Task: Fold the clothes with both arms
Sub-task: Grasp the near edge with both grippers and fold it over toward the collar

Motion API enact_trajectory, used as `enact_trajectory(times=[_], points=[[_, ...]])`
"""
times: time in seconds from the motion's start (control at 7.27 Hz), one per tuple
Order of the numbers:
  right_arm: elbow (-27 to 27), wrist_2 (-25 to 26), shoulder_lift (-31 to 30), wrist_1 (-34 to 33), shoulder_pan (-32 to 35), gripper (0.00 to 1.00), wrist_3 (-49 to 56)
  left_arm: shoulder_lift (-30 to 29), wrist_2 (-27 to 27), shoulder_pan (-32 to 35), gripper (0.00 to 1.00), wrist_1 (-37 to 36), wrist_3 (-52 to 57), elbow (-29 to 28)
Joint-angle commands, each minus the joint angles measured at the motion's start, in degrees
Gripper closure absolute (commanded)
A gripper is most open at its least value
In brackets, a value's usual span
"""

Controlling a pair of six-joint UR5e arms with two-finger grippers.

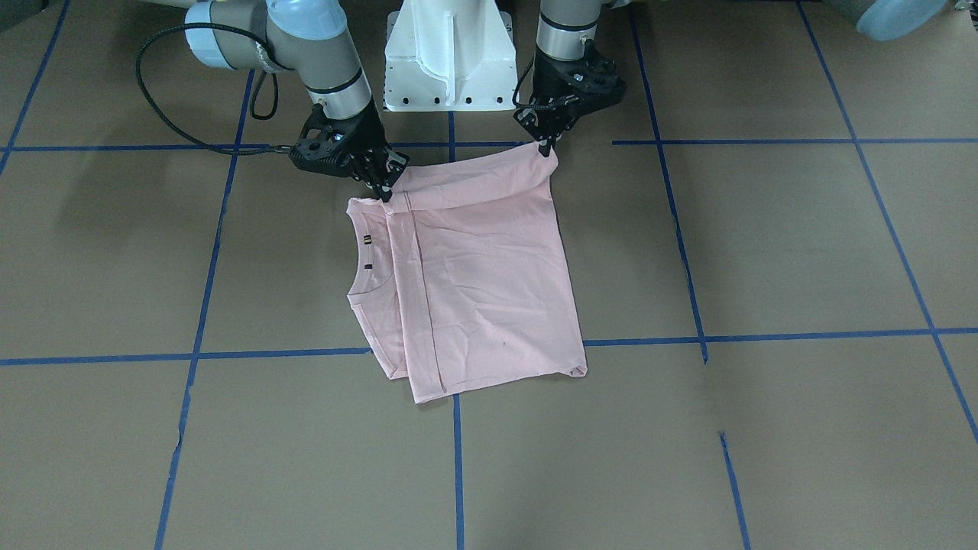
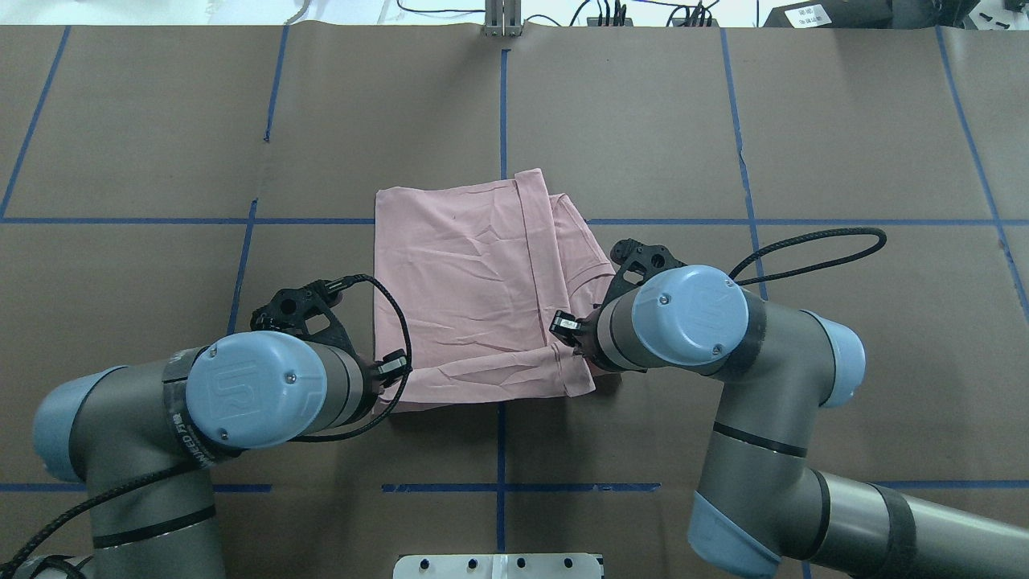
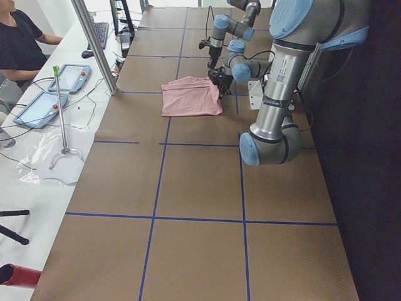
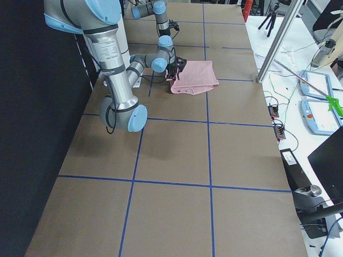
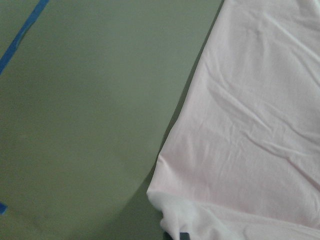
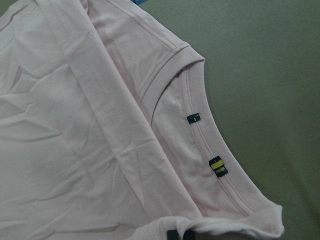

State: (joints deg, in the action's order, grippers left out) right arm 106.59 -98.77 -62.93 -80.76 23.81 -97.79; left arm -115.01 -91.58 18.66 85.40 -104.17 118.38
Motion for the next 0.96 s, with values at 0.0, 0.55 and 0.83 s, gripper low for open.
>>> enact_trajectory(times=[0.0, 0.55, 0.83], points=[[-2.4, 0.1, 2.0, 0.3, 1.2, 1.00, 0.2, -0.1, 0.0, 2.0, 1.00, 2.9, 0.5, -1.7], [-28.0, 0.0, 17.3, 15.6, 12.0, 1.00, 1.7, -8.8, -0.1, 16.5, 1.00, 15.1, 8.8, -21.1], [-50.3, -0.1, 27.5, 24.2, 18.1, 0.83, 3.9, -14.6, -0.1, 23.5, 0.07, 32.7, 13.4, -43.6]])
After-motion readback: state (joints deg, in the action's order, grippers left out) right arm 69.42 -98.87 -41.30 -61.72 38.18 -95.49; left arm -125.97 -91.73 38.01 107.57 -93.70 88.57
